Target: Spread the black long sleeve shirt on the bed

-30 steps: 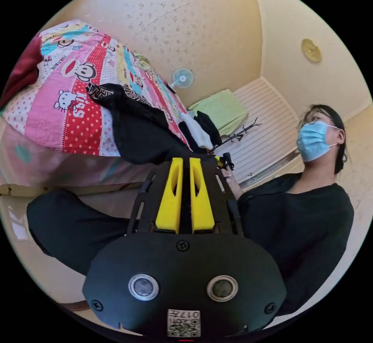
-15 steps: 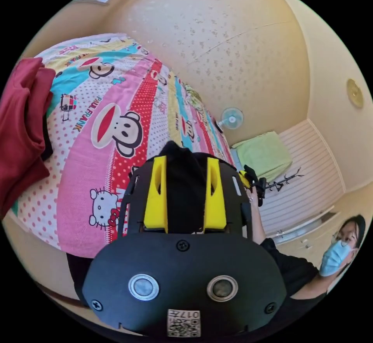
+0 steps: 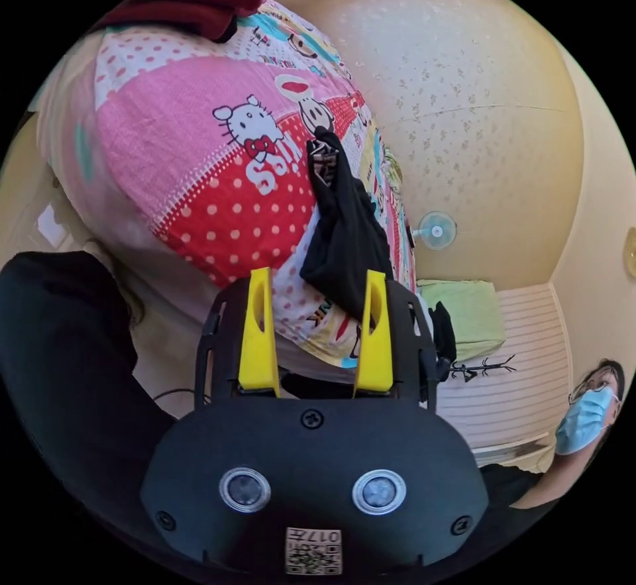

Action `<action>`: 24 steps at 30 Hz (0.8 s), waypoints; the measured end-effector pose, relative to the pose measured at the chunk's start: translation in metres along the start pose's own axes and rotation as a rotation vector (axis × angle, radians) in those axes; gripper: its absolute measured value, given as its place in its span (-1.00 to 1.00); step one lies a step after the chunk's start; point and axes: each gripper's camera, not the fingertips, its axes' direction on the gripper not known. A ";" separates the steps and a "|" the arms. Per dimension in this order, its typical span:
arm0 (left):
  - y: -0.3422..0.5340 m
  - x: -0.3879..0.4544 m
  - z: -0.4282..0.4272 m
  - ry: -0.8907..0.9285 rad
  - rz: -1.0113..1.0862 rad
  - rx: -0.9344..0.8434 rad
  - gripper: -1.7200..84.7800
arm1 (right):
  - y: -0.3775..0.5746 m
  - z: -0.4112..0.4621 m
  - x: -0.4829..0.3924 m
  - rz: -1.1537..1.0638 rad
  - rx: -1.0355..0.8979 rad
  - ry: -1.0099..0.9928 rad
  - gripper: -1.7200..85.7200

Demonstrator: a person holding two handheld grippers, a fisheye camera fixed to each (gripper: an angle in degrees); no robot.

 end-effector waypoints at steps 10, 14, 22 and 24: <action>-0.002 0.126 0.049 0.083 0.189 0.150 -0.97 | 0.006 0.006 0.005 -0.034 0.090 -0.043 -0.94; 0.017 0.233 0.143 0.073 0.497 -0.038 -0.97 | 0.001 0.004 0.023 -0.004 0.086 -0.109 -0.94; 0.097 0.282 0.298 0.089 0.690 -0.566 -0.71 | 0.001 -0.013 0.076 0.066 0.135 -0.238 -0.95; 0.108 0.278 0.288 0.084 0.728 -0.558 -0.70 | 0.001 -0.018 0.093 0.117 0.146 -0.260 -0.94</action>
